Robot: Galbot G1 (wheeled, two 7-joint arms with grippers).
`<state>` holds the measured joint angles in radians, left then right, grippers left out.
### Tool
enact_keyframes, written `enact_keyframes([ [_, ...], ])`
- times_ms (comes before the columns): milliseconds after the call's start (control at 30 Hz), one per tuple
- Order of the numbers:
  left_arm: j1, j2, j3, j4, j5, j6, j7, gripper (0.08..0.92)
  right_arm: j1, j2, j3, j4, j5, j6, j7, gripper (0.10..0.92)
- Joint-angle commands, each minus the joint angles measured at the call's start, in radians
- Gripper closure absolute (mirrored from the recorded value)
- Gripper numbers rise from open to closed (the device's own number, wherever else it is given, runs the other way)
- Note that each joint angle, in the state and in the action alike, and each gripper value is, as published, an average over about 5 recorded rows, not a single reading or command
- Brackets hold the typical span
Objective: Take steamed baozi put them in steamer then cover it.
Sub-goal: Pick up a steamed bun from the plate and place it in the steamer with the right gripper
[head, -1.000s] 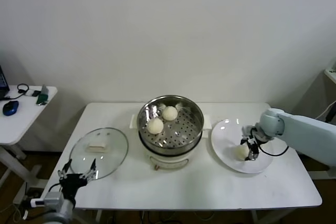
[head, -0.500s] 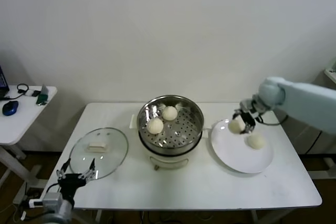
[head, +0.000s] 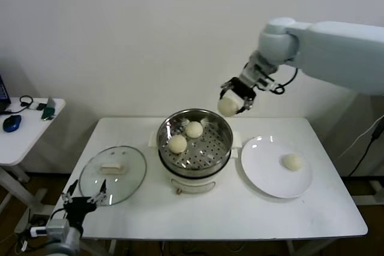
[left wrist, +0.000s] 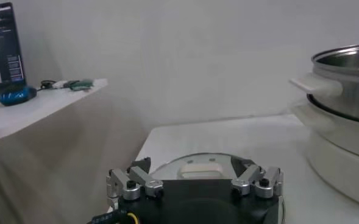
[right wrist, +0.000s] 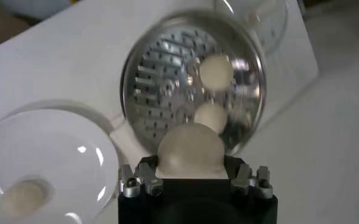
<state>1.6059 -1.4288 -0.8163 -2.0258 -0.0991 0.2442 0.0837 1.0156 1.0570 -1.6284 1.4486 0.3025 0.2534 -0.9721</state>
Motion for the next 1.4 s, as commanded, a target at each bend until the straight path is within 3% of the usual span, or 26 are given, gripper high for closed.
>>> enact_keyframes([
  [33, -0.002, -0.005, -0.001, -0.003, 0.017, 0.001, 0.003, 0.177, -0.034, 0.220, -0.051, 0.138, -0.108, 0.073, 0.049, 0.313],
  [433, -0.005, -0.004, -0.018, -0.008, 0.012, 0.005, 0.006, 0.177, -0.267, 0.287, -0.050, -0.062, -0.236, 0.074, 0.088, 0.316],
  [1100, 0.001, 0.002, -0.010, -0.004, 0.000, -0.003, 0.004, 0.177, -0.322, 0.299, -0.030, -0.115, -0.250, 0.070, 0.111, 0.310],
  [1400, 0.005, 0.004, -0.012, -0.012, -0.001, -0.003, 0.004, 0.177, -0.225, 0.268, -0.025, -0.147, -0.208, 0.117, 0.057, 0.205],
])
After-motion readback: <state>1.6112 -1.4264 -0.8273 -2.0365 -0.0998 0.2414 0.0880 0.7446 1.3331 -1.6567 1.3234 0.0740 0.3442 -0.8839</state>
